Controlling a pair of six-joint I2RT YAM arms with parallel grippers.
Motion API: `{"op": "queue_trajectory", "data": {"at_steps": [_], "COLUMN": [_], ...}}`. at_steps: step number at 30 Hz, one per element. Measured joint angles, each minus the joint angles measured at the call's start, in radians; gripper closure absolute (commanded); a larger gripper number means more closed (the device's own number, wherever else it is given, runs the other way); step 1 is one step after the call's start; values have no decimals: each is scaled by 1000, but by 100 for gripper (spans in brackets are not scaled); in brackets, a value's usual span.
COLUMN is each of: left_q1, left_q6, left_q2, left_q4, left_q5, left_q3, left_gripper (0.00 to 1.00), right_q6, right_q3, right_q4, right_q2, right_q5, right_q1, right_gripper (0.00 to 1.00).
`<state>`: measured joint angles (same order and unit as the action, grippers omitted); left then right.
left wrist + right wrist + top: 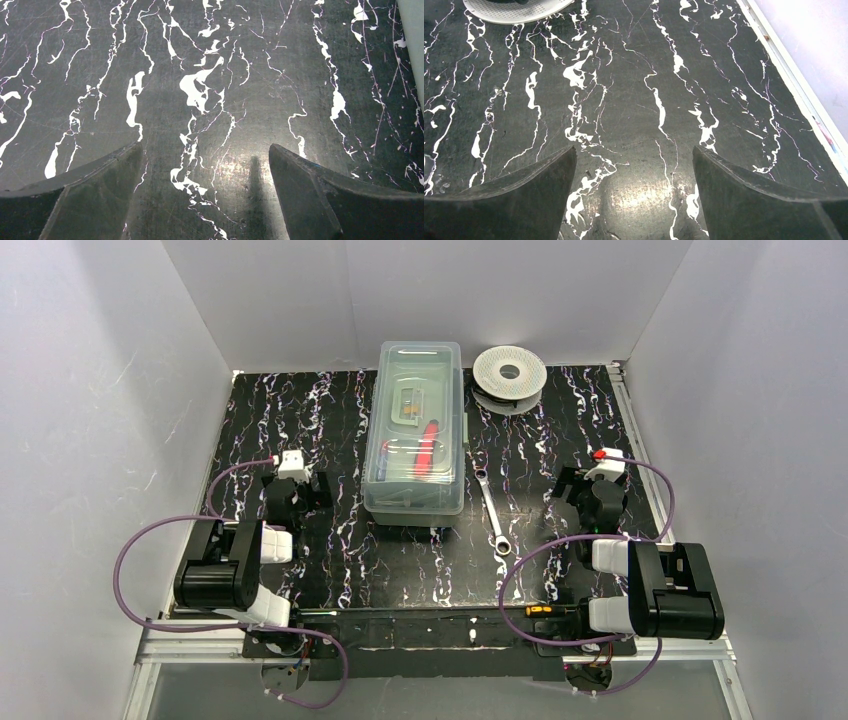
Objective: Pack the tool kit
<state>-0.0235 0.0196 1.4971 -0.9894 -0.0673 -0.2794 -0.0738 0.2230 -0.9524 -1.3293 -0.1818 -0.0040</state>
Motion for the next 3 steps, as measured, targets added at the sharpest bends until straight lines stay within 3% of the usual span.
{"op": "queue_trajectory", "data": {"at_steps": [3], "left_q1": [0], "left_q6": [1], "left_q2": [0], "left_q4": [2], "left_q5": [0], "left_q3": [0], "left_gripper": [2], "right_q6": [1], "right_q3": [0], "right_q4": [0], "right_q2": [0], "right_q5": [6], "right_q1": [0], "right_gripper": [8]}}
